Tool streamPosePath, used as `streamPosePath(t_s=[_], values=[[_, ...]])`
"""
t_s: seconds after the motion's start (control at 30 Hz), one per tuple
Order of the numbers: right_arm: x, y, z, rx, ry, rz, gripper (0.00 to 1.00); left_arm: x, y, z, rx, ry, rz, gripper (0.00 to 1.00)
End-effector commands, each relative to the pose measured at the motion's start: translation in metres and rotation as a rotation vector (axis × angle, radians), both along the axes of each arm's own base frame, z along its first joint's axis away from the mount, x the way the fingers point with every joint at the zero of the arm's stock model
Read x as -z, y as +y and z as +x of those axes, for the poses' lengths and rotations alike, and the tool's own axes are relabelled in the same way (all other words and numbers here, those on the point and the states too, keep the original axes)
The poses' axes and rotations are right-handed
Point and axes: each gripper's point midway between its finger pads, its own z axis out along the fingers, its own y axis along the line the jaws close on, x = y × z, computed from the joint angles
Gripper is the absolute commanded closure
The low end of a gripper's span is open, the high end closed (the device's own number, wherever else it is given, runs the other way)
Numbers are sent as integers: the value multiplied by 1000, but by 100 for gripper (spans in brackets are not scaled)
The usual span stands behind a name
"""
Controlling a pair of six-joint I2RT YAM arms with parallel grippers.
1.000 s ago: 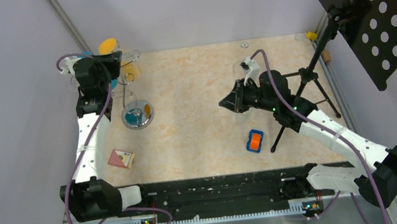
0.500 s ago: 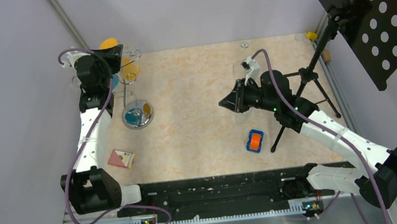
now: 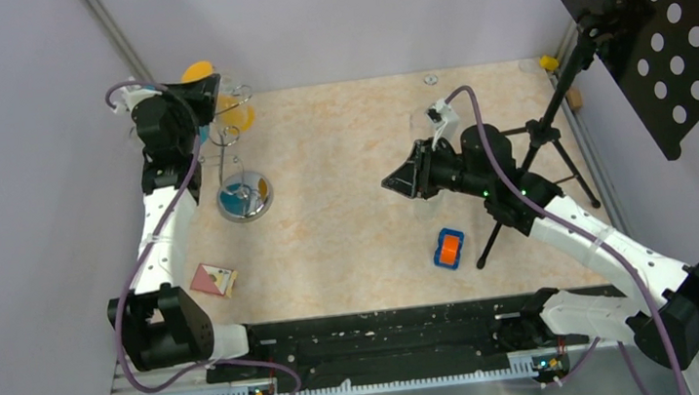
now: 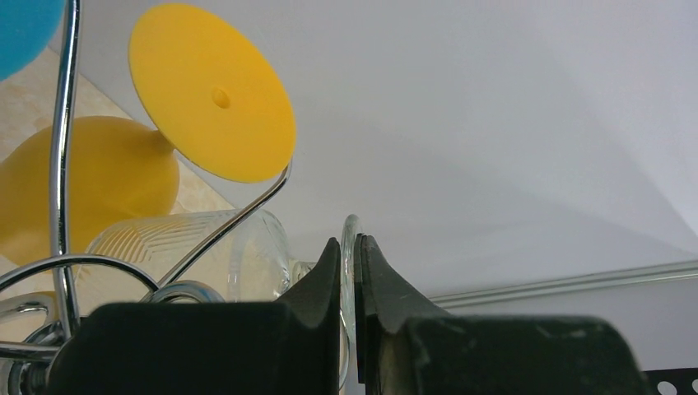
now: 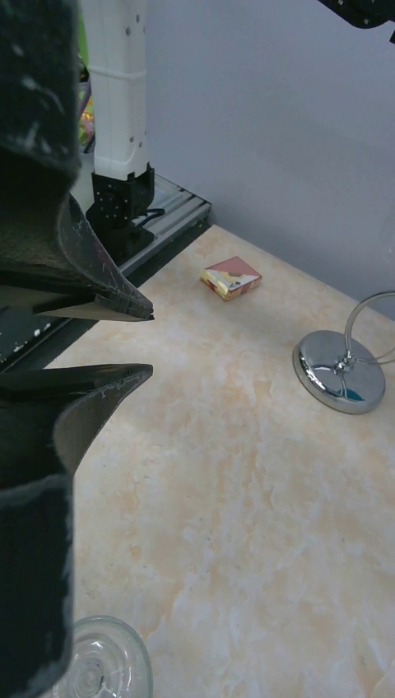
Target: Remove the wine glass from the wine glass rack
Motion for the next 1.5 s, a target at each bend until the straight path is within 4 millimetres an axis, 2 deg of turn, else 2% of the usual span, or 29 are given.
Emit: streamPosePath(t_s=[0.0,0.17,0.3,0.37,0.7,0.83,1.07,1.13,1.2,1.27,1.47], values=[[-23,0,-1,-6,-61,64,72,-54,1,-19,-33,-164,-95,100],[-23,2,0,-8,-55,67,71,-54,16,-27,-168,-140,-116,100],[-24,3,0,-10,-56,70,71,-56,24,-25,-264,-121,-118,100],[-24,2,0,-9,-55,69,71,-59,13,-21,-263,-121,-120,100],[-26,-5,-3,10,-68,50,70,-61,14,-1,-375,-70,-69,100],[-26,-7,-3,14,-72,44,70,-57,9,9,-365,-59,-43,100],[-27,-7,-4,11,-76,46,66,-52,-14,22,-252,-72,-28,100],[-27,-7,-4,9,-77,47,62,-55,-21,23,-212,-88,-35,100],[-29,-7,-5,9,-88,56,50,-59,-35,27,-144,-117,-27,100],[-31,-8,-6,8,-100,69,44,-64,-52,32,-64,-150,-15,100],[-37,-9,-8,9,-112,88,40,-63,-79,33,54,-160,-4,100]])
